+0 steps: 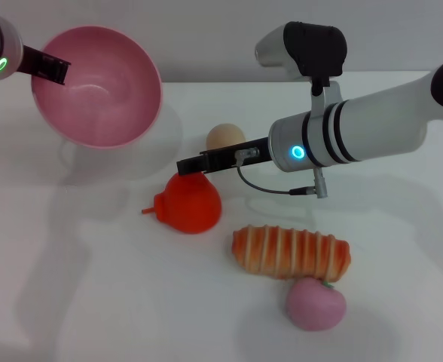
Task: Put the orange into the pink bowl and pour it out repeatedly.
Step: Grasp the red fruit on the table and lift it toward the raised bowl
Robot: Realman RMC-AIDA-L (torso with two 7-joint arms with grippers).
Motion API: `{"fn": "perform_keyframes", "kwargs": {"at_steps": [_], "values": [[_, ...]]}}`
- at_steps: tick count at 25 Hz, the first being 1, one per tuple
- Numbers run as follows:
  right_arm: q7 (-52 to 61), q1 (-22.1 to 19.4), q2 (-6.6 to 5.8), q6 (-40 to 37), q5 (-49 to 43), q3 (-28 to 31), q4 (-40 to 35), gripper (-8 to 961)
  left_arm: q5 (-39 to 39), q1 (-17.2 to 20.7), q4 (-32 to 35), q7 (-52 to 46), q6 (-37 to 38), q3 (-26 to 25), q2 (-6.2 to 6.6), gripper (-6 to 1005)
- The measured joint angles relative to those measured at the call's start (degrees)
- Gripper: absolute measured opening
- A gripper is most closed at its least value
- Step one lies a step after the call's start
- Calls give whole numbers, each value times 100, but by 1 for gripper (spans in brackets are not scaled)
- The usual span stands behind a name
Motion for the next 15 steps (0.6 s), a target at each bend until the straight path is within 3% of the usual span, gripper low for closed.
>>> {"fn": "perform_keyframes", "kwargs": {"at_steps": [15], "values": [[16, 56, 15, -127, 404, -381, 247, 589, -1, -33, 0, 53, 1, -3, 4, 39]]}}
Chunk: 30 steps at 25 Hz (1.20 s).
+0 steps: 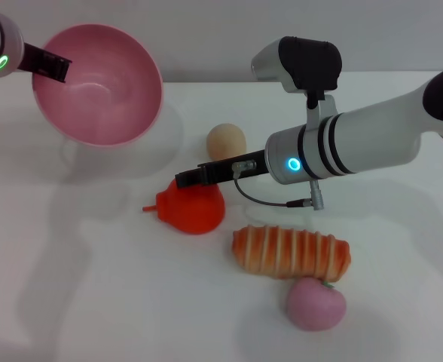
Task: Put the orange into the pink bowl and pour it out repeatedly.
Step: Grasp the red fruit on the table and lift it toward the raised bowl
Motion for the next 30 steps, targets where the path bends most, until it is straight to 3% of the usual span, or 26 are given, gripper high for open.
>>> {"fn": "perform_keyframes", "kwargs": {"at_steps": [14, 17, 30], "values": [[30, 63, 2, -31, -16, -188, 32, 589, 0, -14, 0, 78, -16, -33, 5, 39], [-52, 57, -3, -59, -45, -266, -19, 417, 0, -23, 0, 79, -19, -42, 4, 39], [-281, 4, -22, -167, -54, -353, -142, 124, 0, -36, -6, 79, -18, -53, 5, 39]]}}
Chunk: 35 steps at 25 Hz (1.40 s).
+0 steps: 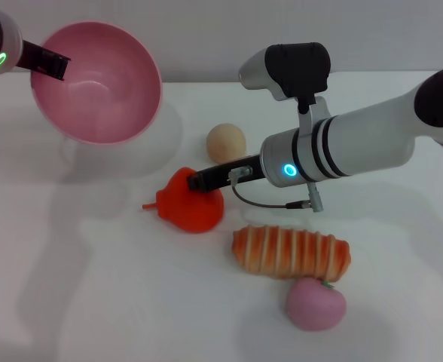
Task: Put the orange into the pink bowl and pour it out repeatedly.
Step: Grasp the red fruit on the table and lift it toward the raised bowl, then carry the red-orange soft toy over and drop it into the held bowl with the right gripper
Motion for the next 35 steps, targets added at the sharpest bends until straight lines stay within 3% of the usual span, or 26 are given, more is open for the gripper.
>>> {"fn": "perform_keyframes", "kwargs": {"at_steps": [3, 7, 14, 19, 23, 29, 35], "values": [[-30, -68, -14, -21, 0, -2, -82, 48, -9, 0, -2, 0, 7, 0, 0, 39], [-18, -380, -46, -24, -69, 3, -568, 44, -29, 0, -3, 0, 6, 0, 0, 39], [558, -979, -57, -21, -1052, 129, -1653, 43, -40, -1, -3, 0, -37, 26, -1, 39], [1237, -1515, -73, 32, -2078, 142, -2762, 43, -47, -9, -12, 0, -42, 51, -16, 40], [1979, -2232, -80, 381, -3246, 250, -4318, 44, -101, -31, -154, -3, -38, 53, -20, 40], [2244, -2633, -61, 933, -3818, 509, -5509, 44, -281, -56, -281, -46, -10, 214, -28, 40], [2401, -2765, -49, 1235, -4282, 609, -6239, 43, -560, -64, -292, -69, -5, 489, -38, 40]]}}
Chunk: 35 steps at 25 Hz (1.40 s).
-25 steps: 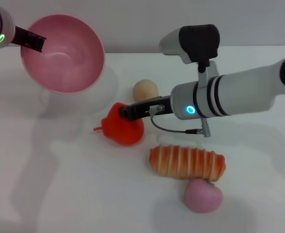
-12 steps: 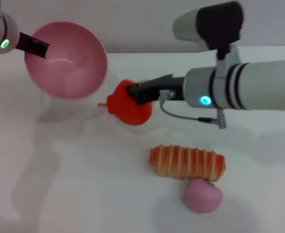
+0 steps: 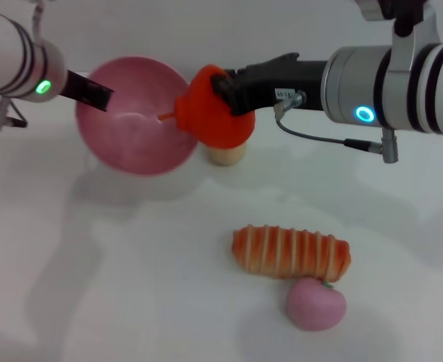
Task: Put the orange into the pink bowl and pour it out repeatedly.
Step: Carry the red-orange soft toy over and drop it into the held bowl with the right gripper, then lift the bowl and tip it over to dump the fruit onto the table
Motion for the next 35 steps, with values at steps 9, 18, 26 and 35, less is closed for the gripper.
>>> {"fn": "perform_keyframes", "kwargs": {"at_steps": [9, 18, 26, 35], "values": [[4, 132, -15, -76, -10, 9, 150, 54, -341, -76, -1, -3, 3, 337, -9, 40], [-41, 347, -26, -264, 229, -29, 607, 71, -466, -140, 20, -11, -35, 462, -10, 40], [-70, 371, -30, -263, 202, -42, 710, 232, -530, -146, 54, 30, -38, 473, -1, 40], [-13, -599, -14, 163, -764, 1889, 47, 532, -495, -255, 212, 62, 50, 937, 14, 40]]}}
